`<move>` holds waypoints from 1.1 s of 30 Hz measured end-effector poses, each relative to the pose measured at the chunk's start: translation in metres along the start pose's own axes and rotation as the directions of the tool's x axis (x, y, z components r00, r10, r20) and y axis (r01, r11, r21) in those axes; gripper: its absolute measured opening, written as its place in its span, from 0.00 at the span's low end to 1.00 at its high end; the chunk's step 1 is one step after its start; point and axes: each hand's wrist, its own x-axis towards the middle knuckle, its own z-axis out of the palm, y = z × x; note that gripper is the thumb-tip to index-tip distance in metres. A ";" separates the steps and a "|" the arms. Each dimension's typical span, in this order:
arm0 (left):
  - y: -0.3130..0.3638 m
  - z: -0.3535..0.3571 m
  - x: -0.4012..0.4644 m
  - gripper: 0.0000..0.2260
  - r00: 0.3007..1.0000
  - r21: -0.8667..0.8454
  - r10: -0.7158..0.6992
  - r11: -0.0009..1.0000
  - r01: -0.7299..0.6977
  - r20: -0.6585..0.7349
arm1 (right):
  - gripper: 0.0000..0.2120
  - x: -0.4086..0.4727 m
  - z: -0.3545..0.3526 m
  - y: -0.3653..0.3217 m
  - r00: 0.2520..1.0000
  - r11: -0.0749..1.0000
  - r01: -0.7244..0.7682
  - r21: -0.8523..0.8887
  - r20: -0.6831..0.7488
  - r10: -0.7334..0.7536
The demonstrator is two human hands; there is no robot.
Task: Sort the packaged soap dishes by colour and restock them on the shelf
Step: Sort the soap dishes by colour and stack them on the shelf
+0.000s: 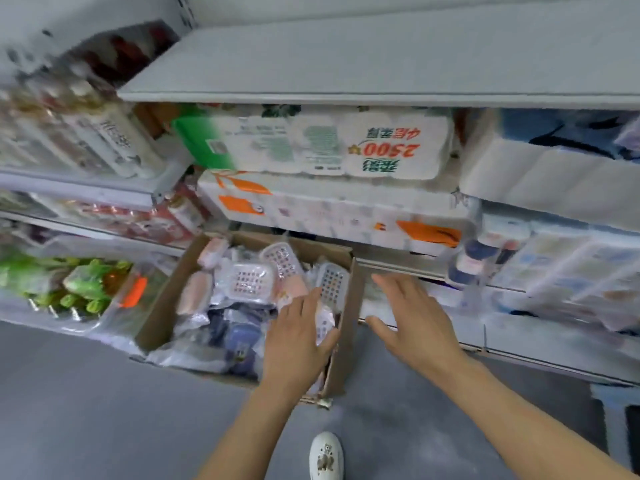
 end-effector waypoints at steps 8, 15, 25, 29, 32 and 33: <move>-0.179 0.017 0.006 0.24 0.909 -0.035 -0.305 0.944 0.328 0.283 | 0.17 0.046 0.107 -0.081 0.895 0.998 -0.062 -0.030 0.441 0.069; -0.236 0.070 0.055 0.29 0.766 -0.055 -0.447 0.848 0.528 0.461 | 0.19 0.053 0.172 -0.092 0.834 0.980 0.015 -0.200 0.543 0.098; -0.252 0.107 0.080 0.36 0.761 0.269 -0.488 0.872 0.409 0.426 | 0.26 0.055 0.197 -0.096 0.913 0.905 0.141 -0.401 0.405 0.038; -0.254 0.100 0.075 0.30 0.811 0.339 -0.432 0.889 0.308 0.395 | 0.23 0.055 0.194 -0.096 0.937 0.913 0.142 -0.383 0.349 0.001; -0.253 0.086 0.073 0.33 0.801 0.185 -0.439 0.898 0.399 0.406 | 0.18 0.055 0.177 -0.097 0.924 0.931 0.174 -0.320 0.381 -0.042; -0.250 0.078 0.074 0.35 0.795 0.077 -0.448 0.885 0.459 0.410 | 0.16 0.055 0.171 -0.095 0.929 0.939 0.184 -0.289 0.365 -0.070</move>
